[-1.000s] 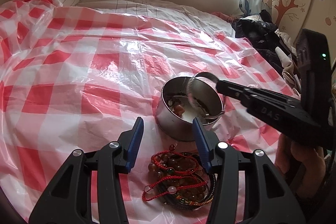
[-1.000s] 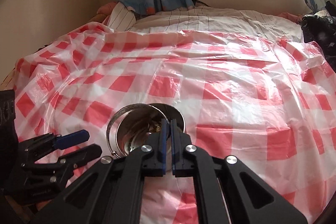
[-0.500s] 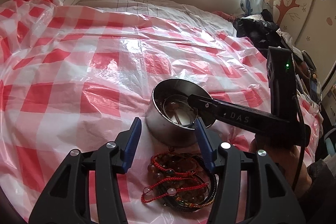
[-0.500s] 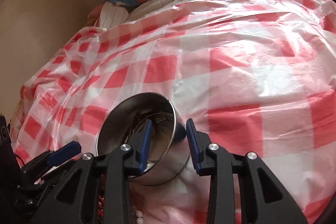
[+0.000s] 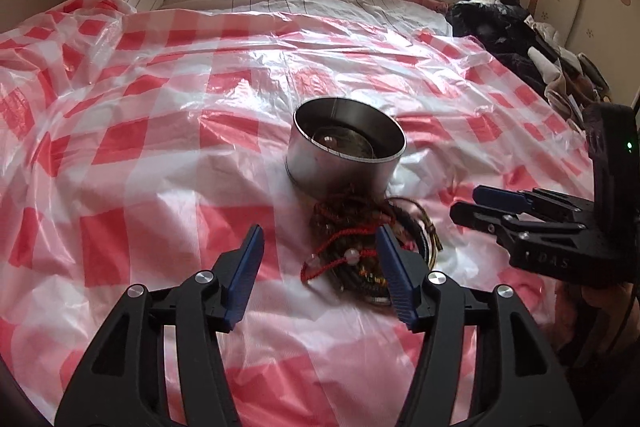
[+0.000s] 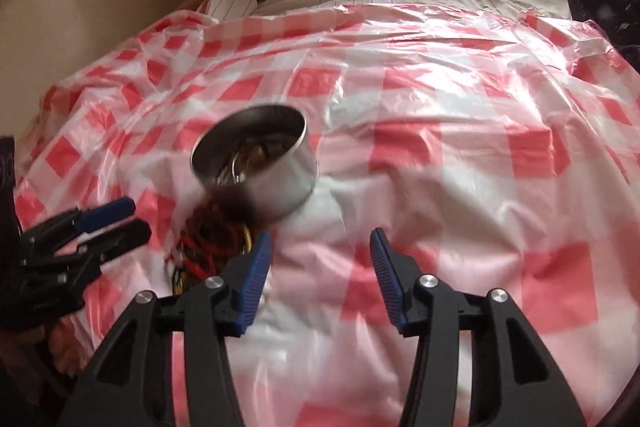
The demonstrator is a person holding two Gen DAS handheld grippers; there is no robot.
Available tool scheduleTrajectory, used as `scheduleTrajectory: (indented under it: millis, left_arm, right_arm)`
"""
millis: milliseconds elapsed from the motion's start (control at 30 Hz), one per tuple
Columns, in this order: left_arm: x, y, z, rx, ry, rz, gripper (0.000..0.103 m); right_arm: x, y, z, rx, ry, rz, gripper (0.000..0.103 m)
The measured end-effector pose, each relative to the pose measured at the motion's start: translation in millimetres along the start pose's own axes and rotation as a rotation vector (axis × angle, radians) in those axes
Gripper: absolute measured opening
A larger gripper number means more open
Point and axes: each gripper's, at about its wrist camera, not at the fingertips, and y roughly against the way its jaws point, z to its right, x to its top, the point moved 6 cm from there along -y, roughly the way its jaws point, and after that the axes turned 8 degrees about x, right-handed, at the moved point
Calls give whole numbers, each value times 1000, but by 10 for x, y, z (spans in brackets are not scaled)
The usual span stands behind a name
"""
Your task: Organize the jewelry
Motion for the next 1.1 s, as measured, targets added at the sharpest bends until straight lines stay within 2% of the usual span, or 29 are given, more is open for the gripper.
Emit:
scheduleTrajectory:
  millis: [67, 200, 267, 400, 467, 500, 700, 767, 833, 867, 900, 933, 1000, 1100]
  left_arm:
    - [-116, 25, 31, -4, -15, -6, 59]
    - [-210, -9, 6, -12, -3, -1, 59]
    - [-229, -28, 10, -18, -5, 0, 59]
    - [-174, -55, 71, -39, -29, 9, 59]
    - [-125, -80, 108, -44, -51, 15, 59]
    - [-101, -105, 121, -45, -61, 14, 59]
    - [-89, -257, 153, -82, -69, -20, 55]
    - [-107, -290, 154, -92, -67, -29, 48]
    - [-113, -313, 141, -95, -59, -37, 32]
    - [-115, -315, 137, -99, -56, -37, 29]
    - [-116, -315, 138, -103, -56, -37, 17]
    - [-119, -313, 136, -94, -62, -36, 13]
    - [-118, -286, 123, -102, -61, -32, 9]
    - [-113, -216, 98, -110, -56, -21, 9]
  right_arm:
    - [-150, 13, -32, -8, -6, -20, 50]
    - [-129, 41, -109, 14, -3, 30, 50]
    - [-142, 5, -115, 16, -17, 25, 50]
    - [-129, 3, -115, -1, -17, 39, 51]
    - [-110, 13, -111, -8, -22, 55, 60]
    - [-101, 18, -108, -10, -24, 61, 61]
    - [-72, 31, -93, 3, -37, 80, 61]
    - [-68, 9, -102, 2, -38, 78, 61]
    - [-63, 1, -109, 5, -35, 83, 61]
    - [-61, -7, -113, 5, -32, 83, 61]
    - [-58, -17, -120, 3, -30, 85, 61]
    - [-55, -25, -127, 3, -29, 88, 61]
    - [-46, -33, -141, 4, -27, 96, 61]
    - [-24, -45, -189, 11, -11, 107, 61]
